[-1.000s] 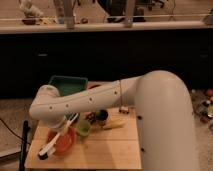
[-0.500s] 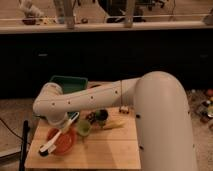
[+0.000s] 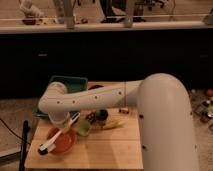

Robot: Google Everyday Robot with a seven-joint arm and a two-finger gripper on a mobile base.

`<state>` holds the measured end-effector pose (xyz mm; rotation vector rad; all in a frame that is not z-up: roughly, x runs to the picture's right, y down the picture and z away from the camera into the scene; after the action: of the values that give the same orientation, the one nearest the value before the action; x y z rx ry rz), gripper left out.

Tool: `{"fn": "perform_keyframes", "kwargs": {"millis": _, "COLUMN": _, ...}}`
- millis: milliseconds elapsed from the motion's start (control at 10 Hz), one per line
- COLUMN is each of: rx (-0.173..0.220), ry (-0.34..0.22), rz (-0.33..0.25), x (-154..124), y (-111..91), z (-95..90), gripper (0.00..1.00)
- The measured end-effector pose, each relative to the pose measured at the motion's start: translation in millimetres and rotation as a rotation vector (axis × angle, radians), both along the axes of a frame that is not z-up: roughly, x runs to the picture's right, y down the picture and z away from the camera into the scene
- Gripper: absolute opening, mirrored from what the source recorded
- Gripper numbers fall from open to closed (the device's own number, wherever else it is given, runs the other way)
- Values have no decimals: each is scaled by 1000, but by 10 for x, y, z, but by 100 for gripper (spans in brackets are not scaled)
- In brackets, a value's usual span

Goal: Place brush in red bowl

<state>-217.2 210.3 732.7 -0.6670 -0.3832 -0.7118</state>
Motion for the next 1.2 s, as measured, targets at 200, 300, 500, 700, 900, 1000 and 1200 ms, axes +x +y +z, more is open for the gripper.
{"fn": "perform_keyframes", "kwargs": {"millis": 200, "rx": -8, "ry": -8, "rz": 7, "x": -19, "y": 15, "z": 15, "gripper": 0}}
{"fn": "perform_keyframes", "kwargs": {"millis": 300, "rx": -14, "ry": -15, "rz": 8, "x": -43, "y": 29, "z": 15, "gripper": 0}}
{"fn": "perform_keyframes", "kwargs": {"millis": 500, "rx": -29, "ry": -18, "rz": 13, "x": -58, "y": 48, "z": 33, "gripper": 10}}
{"fn": "perform_keyframes", "kwargs": {"millis": 700, "rx": -41, "ry": -15, "rz": 22, "x": -56, "y": 58, "z": 68, "gripper": 28}}
{"fn": "perform_keyframes", "kwargs": {"millis": 900, "rx": -52, "ry": -9, "rz": 30, "x": -47, "y": 66, "z": 107, "gripper": 51}}
{"fn": "perform_keyframes", "kwargs": {"millis": 1000, "rx": -56, "ry": -8, "rz": 31, "x": -44, "y": 73, "z": 122, "gripper": 60}}
{"fn": "perform_keyframes", "kwargs": {"millis": 1200, "rx": -61, "ry": -8, "rz": 33, "x": -43, "y": 78, "z": 139, "gripper": 77}}
